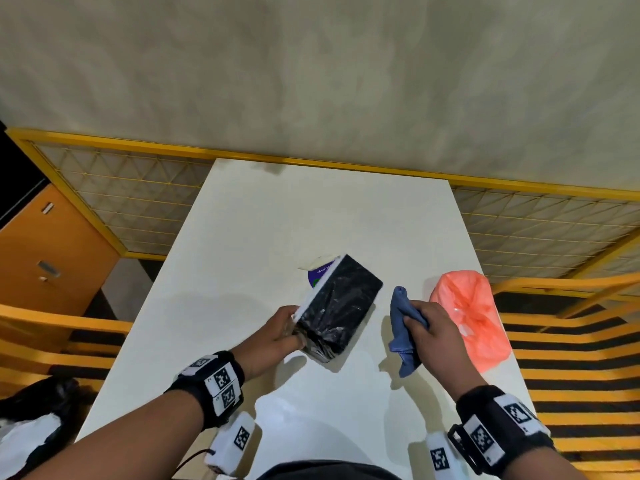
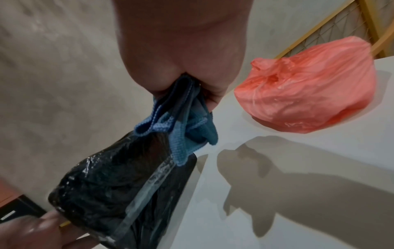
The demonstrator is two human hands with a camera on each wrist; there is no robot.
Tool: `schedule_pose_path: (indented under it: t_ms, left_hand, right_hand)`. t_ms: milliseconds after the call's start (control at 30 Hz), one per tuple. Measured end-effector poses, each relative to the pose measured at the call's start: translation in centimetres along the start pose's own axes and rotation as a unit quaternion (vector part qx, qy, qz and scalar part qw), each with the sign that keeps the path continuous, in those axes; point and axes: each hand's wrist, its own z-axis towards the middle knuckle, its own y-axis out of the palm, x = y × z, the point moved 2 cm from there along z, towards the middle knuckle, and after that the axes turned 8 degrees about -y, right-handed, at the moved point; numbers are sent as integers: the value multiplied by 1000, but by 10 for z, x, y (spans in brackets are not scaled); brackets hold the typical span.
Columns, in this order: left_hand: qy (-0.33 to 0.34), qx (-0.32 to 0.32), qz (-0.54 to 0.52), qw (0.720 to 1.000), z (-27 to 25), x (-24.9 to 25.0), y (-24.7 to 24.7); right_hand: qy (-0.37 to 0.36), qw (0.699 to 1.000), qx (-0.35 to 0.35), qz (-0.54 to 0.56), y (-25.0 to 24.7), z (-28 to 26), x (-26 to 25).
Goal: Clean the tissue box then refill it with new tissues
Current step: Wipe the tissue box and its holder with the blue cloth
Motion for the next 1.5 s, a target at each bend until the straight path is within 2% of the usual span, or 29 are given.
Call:
schedule_pose_path:
  t_ms: [133,200,267,367,433,500,533,633,700,767,867,933,1067,1233,1300,1400,1500]
  left_hand:
    - [22,44,-63,997,-6,-3,6]
    - [32,81,-59,994,-7,0,9]
    - [44,155,-19,987,-7,6,13]
    - [89,269,98,954,-6,18,25]
    - [106,300,172,932,0,26,34]
    - [105,318,201,921,10,26,37]
    - [103,319,202,920,18,24,36]
    - [101,283,142,943,30,20,33]
    - [117,245,108,956,31,19,36]
    - [149,249,120,949,25,22,37]
    - [168,276,144,935,14,31,38]
    - [143,278,155,937,13,32,36]
    - [93,263,202,939,14,33,34]
    - [106,228,221,942,12,41,23]
    - [115,206,237,943,10,42,16]
    - [122,207,232,943,11,41,12]
    - [142,197,183,953,14,37,15]
  right_hand:
    - [-15,1000,-2,3,3,-3,-19]
    - [-39,999,2,-2,3,-4,-31]
    - [-77,997,0,-9,6,0,-46]
    - [-174,983,-13,-63,18,11,-69]
    - [-241,963,-27,-115,32,17,-83]
    - [-299,941,-40,-156,49,19,-97]
    - [-324,928,-51,-178,59,19,-101]
    - [-365,895,-99,-237,83,15,-99]
    - [-382,884,-114,-243,87,15,-89]
    - [-396,882,-124,-224,86,22,-81]
    - [-369,890,-143,-226,81,42,-73]
    - [-336,900,-146,-234,76,55,-67]
    - [-290,921,-94,-243,64,71,-56]
    - [-202,956,-42,-211,53,88,-45]
    - [-188,966,3,-175,43,91,-46]
    - [-240,958,47,-147,41,75,-70]
    - [-364,916,-6,-169,70,36,-106]
